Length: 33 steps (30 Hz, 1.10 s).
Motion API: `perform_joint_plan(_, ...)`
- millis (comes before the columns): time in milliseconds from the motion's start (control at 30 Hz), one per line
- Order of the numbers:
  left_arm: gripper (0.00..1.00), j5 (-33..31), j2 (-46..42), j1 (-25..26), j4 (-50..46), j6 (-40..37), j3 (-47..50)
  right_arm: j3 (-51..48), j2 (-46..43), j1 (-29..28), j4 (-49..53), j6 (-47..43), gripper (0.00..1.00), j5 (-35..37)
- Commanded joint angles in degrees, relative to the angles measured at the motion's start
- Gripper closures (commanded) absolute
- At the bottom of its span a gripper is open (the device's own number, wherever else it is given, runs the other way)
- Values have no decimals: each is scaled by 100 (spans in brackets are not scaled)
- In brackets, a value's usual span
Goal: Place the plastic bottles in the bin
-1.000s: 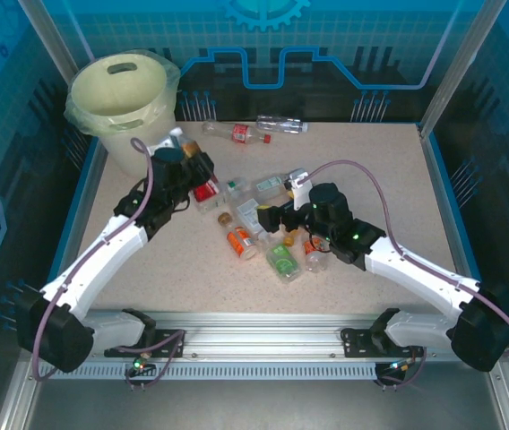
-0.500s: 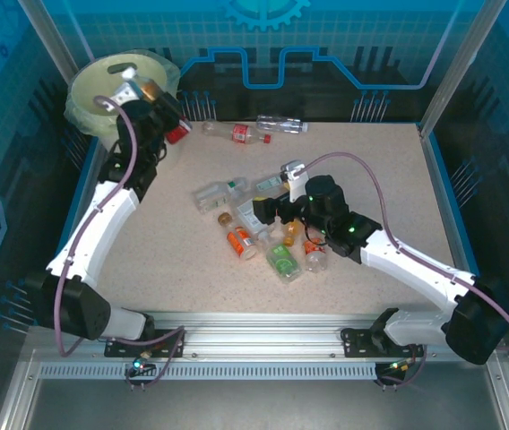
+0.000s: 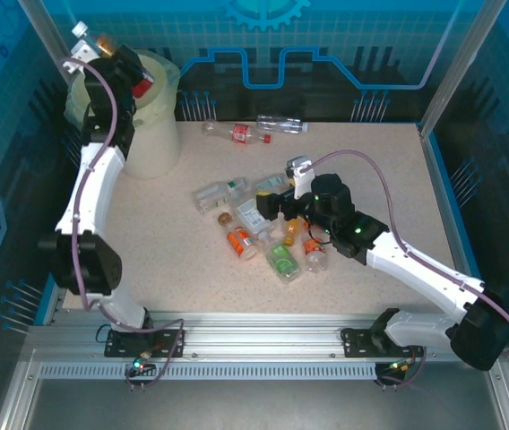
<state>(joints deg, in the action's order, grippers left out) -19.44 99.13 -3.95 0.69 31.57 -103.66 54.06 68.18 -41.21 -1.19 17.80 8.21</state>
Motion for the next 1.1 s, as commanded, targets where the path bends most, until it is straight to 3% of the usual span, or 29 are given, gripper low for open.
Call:
perform_joint_plan(0, 46, 444, 516, -291, -467, 229, -828, 19, -139, -65, 55, 87, 0, 159)
perform_joint_plan(367, 45, 1017, 2293, -721, -2137, -47, -3082, 125, -73, -60, 248, 175, 0, 154)
perform_joint_plan(533, 44, 1050, 2576, -747, -2234, -147, -3071, 230, -17, -56, 404, 157, 0, 170)
perform_joint_plan(733, 41, 1529, 2977, -757, -2203, -295, -3209, 357, 78, -63, 613, 194, 0, 134)
perform_joint_plan(1067, 26, 1498, 3358, -766, -2311, -284, -3240, 527, 169, -57, 916, 171, 0, 197)
